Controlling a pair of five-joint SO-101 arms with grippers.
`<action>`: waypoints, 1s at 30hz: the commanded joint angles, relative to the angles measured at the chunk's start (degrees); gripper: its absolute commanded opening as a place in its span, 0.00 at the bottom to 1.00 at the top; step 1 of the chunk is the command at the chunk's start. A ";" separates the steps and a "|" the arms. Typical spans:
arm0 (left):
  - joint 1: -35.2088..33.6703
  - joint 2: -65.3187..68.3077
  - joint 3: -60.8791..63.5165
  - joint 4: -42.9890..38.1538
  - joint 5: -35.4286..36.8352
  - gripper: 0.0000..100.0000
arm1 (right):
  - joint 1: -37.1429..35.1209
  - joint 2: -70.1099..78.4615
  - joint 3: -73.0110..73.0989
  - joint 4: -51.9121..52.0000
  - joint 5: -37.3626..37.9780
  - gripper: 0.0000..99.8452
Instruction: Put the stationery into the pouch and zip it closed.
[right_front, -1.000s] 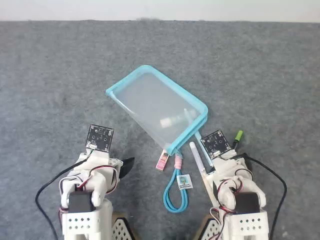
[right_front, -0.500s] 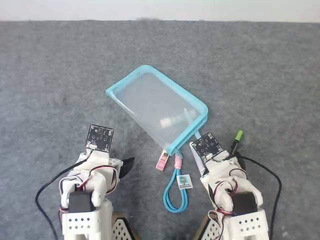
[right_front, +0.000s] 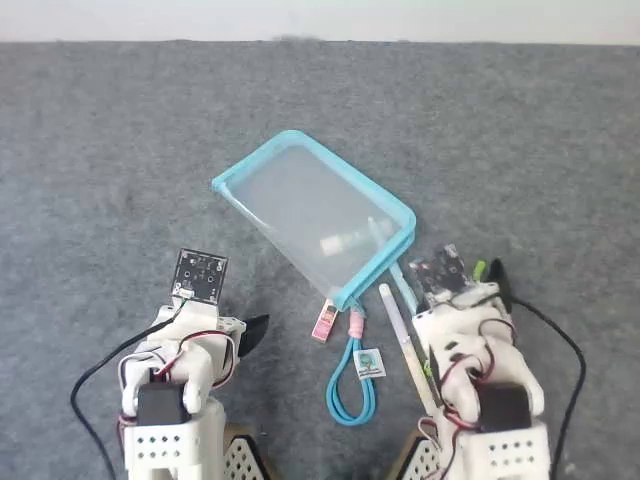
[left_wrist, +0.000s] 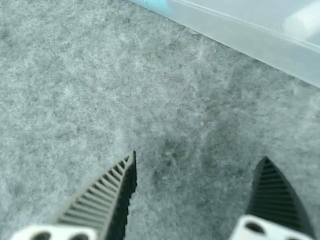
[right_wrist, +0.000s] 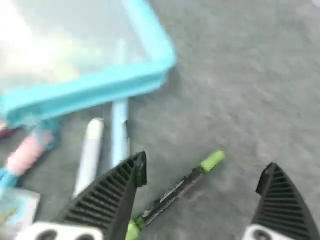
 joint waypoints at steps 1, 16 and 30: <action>0.00 -1.32 -0.40 0.26 0.79 0.35 | -6.64 13.58 -10.37 -1.19 -3.60 0.35; 0.00 -1.32 -0.40 0.26 0.79 0.35 | -25.71 64.31 -30.33 -11.38 -25.41 0.33; 0.00 -1.32 -0.40 0.26 0.79 0.35 | -30.02 71.96 -31.47 -9.80 -32.18 0.29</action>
